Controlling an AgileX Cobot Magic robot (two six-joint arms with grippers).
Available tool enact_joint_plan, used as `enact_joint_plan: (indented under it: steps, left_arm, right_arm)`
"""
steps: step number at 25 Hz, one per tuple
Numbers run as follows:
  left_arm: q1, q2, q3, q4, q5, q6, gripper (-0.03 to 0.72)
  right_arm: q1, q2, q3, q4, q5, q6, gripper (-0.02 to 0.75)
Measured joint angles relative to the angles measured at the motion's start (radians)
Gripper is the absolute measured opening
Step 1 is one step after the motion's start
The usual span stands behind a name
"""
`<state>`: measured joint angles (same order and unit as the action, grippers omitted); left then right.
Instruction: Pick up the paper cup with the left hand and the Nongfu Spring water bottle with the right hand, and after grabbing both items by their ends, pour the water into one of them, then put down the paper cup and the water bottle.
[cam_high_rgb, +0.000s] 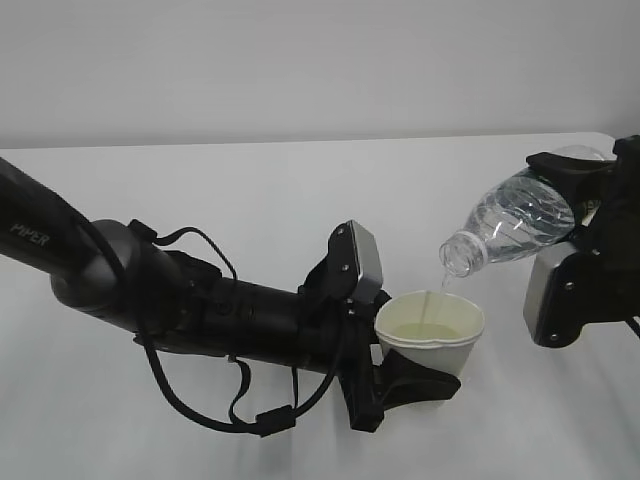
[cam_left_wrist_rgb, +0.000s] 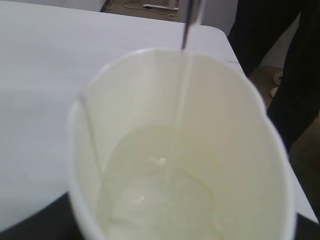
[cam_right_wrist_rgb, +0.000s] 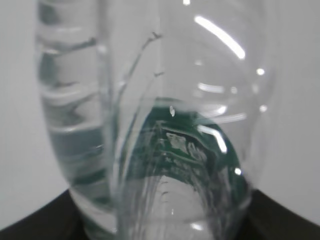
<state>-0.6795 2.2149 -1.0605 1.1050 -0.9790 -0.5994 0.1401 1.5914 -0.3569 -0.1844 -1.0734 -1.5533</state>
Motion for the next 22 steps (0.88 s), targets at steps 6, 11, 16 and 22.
enact_joint_plan:
  steps: [6, 11, 16, 22]
  left_arm:
    - [0.0, 0.0, 0.0, 0.0, 0.0, 0.0, 0.428]
    - [0.0, 0.0, 0.0, 0.0, 0.0, 0.0, 0.428]
    - [0.0, 0.0, 0.0, 0.0, 0.0, 0.0, 0.428]
    - [0.0, 0.0, 0.0, 0.0, 0.001, 0.0, 0.428]
  right_arm:
    - [0.0, 0.0, 0.0, 0.0, 0.0, 0.0, 0.419]
    - [0.0, 0.0, 0.0, 0.0, 0.0, 0.0, 0.419]
    - [0.0, 0.0, 0.0, 0.0, 0.0, 0.0, 0.419]
    - [0.0, 0.0, 0.0, 0.0, 0.0, 0.0, 0.419]
